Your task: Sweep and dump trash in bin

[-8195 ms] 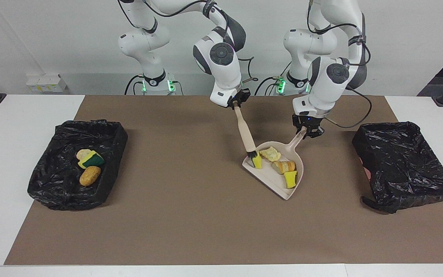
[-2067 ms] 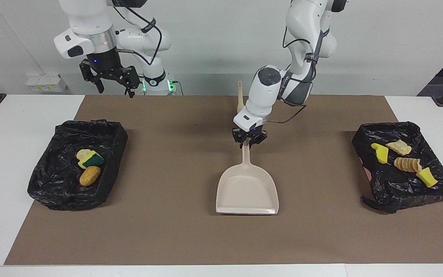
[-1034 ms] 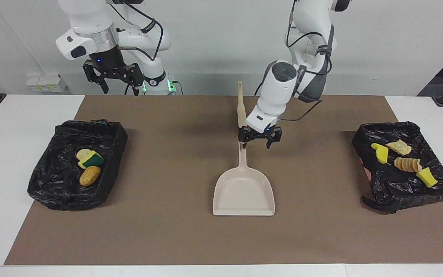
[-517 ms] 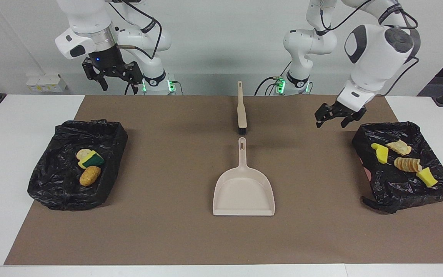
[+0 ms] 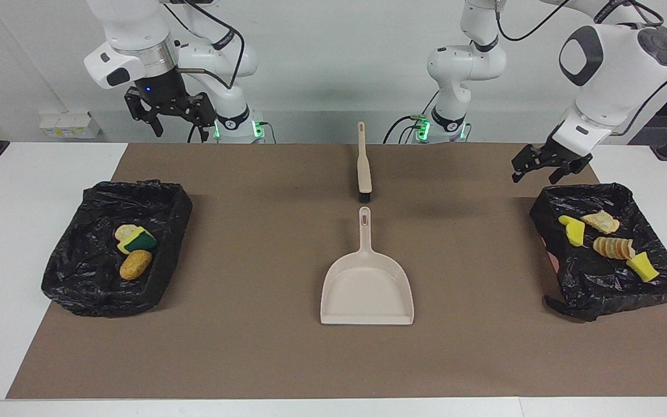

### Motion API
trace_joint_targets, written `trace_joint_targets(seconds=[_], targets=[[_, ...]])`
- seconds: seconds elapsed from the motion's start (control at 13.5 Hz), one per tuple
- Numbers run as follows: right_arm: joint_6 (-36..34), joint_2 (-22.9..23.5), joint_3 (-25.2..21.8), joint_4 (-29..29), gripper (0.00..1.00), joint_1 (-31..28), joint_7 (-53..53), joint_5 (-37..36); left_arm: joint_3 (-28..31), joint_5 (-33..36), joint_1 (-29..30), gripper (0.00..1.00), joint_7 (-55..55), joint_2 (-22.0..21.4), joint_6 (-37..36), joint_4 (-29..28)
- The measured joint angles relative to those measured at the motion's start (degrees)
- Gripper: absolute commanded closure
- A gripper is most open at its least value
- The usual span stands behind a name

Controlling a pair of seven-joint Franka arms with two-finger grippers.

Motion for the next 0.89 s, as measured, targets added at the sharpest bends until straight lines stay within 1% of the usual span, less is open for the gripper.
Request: trace_joint_targets(seconds=[0.15, 0.37, 0.59, 0.89], targets=[[0.3, 0.0, 0.0, 0.0, 0.0, 0.0, 0.0, 0.0, -0.51, 1.31, -0.12, 0.0, -0.07, -0.52, -4.3, 3.48], [0.64, 0.0, 0.0, 0.0, 0.0, 0.0, 0.0, 0.0, -2.75, 5.09, -0.17, 0.0, -1.5, -0.95, -6.85, 5.84], [0.66, 0.0, 0.0, 0.0, 0.0, 0.0, 0.0, 0.0, -4.93, 5.84, -0.23, 0.0, -5.04, -0.96, -7.0, 6.66], [0.66, 0.0, 0.01, 0.0, 0.0, 0.0, 0.0, 0.02, -4.42, 3.79, -0.1, 0.0, -6.82, -0.95, -5.77, 6.62]])
